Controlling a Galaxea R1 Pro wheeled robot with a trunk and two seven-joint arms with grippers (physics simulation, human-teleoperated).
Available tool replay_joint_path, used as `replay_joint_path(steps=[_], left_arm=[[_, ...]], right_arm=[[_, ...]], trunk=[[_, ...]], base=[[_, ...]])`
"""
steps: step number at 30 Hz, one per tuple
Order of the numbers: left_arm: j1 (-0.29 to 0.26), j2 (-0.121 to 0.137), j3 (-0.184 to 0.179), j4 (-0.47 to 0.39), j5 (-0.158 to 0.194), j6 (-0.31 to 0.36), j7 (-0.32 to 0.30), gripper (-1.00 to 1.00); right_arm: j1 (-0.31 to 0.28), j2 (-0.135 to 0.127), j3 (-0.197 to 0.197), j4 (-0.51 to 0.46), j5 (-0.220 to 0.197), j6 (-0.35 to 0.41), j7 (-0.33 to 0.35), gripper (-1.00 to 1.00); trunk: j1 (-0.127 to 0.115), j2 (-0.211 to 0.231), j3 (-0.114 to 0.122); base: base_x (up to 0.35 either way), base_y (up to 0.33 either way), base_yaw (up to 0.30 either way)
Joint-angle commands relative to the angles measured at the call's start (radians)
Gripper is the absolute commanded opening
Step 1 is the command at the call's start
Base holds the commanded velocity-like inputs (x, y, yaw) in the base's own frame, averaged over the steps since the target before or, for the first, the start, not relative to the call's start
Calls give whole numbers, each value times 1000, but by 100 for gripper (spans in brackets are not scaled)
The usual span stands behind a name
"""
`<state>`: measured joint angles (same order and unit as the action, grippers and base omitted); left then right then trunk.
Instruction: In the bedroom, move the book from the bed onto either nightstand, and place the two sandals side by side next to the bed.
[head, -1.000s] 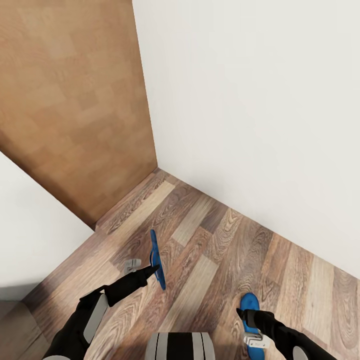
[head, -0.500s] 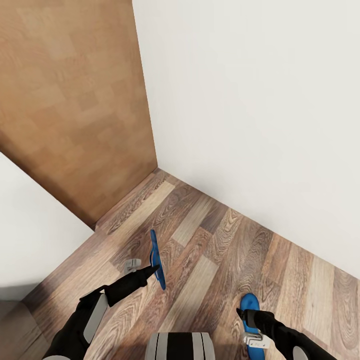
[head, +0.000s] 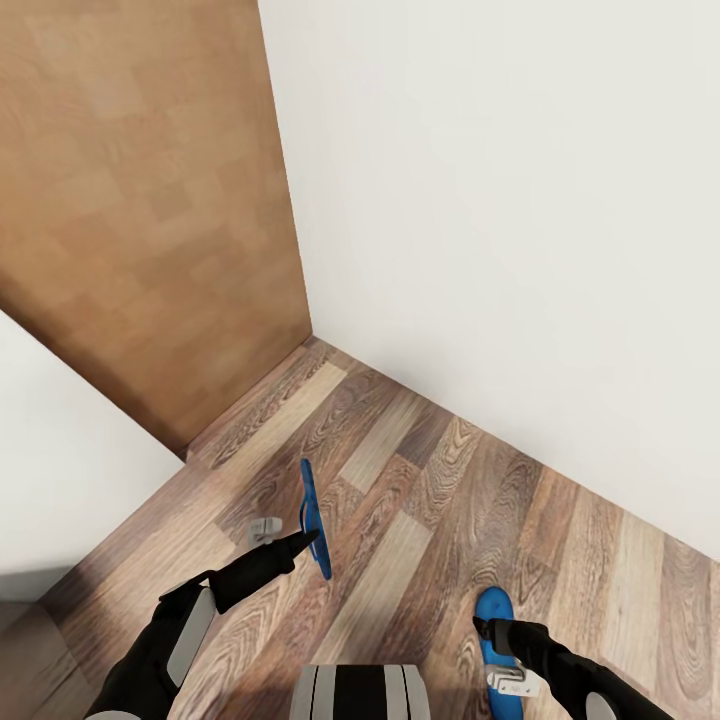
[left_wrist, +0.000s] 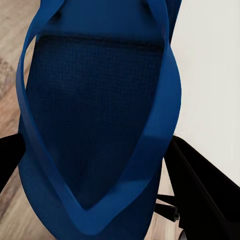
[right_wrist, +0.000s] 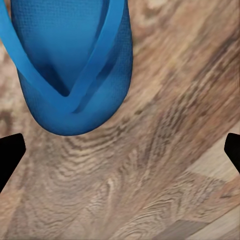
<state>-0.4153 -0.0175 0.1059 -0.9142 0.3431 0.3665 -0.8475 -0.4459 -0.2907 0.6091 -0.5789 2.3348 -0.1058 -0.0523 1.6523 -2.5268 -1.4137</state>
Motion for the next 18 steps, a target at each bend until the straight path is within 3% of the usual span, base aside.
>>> replay_joint_path(steps=[1, 18], left_arm=[[0, -1, 3, 0, 4, 9, -4, -100], [0, -1, 3, 0, 5, 9, -2, -100]], right_arm=[[0, -1, 2, -1, 11, -2, -4, 100], [0, -1, 2, -1, 11, -2, -4, 100]], trunk=[[0, 0, -1], [0, 0, -1]], base=[[0, -16, 0], [0, -29, 0]])
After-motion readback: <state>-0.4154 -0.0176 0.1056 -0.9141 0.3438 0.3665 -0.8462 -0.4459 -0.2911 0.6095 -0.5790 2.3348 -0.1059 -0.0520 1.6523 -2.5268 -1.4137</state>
